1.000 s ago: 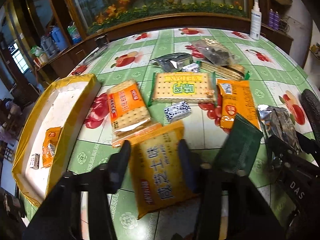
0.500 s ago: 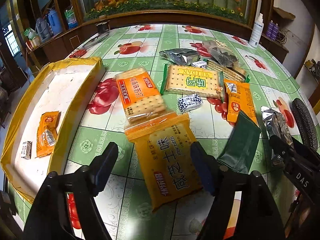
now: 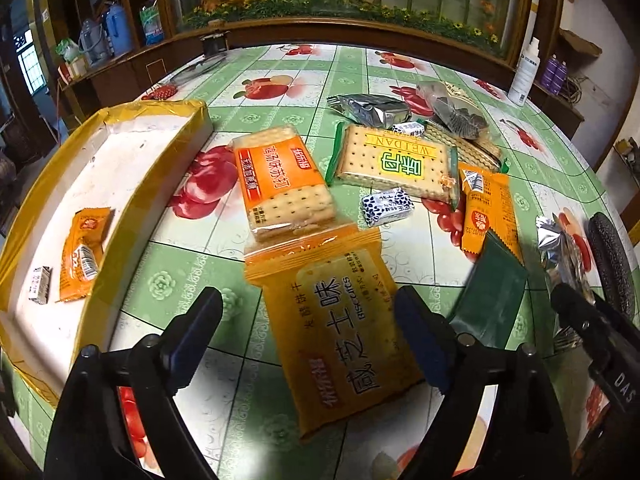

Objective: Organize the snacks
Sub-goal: 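Grasp the yellow cheese biscuit bag with the left tool while the right tool holds the foil bag, then carry both bags over the yellow tray and open both tools to release them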

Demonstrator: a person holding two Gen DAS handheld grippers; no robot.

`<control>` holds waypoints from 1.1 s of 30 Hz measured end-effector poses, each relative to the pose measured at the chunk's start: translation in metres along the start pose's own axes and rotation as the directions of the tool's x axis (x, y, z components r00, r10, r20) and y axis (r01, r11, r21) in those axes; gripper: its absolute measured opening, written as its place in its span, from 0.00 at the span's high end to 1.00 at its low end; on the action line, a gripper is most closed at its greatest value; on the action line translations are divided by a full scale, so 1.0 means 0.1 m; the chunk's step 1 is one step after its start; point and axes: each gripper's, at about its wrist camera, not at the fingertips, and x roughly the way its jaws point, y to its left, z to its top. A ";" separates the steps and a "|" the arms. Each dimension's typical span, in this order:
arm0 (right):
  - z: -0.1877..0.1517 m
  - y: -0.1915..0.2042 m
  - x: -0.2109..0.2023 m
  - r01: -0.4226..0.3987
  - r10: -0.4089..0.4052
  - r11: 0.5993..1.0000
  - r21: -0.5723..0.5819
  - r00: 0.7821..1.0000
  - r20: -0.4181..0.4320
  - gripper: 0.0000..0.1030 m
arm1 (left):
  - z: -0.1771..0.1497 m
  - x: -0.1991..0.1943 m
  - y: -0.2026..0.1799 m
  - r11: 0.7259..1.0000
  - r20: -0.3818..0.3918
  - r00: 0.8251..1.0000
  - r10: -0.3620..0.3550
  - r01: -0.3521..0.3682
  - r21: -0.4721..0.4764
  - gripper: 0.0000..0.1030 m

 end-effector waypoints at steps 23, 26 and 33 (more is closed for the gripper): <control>-0.03 0.13 -0.21 0.002 -0.002 1.000 -0.020 0.999 0.035 0.43 | -0.20 -0.15 0.06 0.990 0.014 0.998 -0.055 0.053 0.129 0.32; -0.03 0.24 -0.27 0.003 -0.002 0.999 -0.040 0.999 0.034 0.43 | -0.19 -0.31 0.14 0.991 0.055 0.998 -0.038 0.031 0.130 0.32; -0.02 0.65 -0.38 0.004 0.003 0.993 -0.120 0.999 0.054 0.43 | -0.10 -0.54 0.55 0.995 0.123 0.992 0.028 -0.039 0.089 0.32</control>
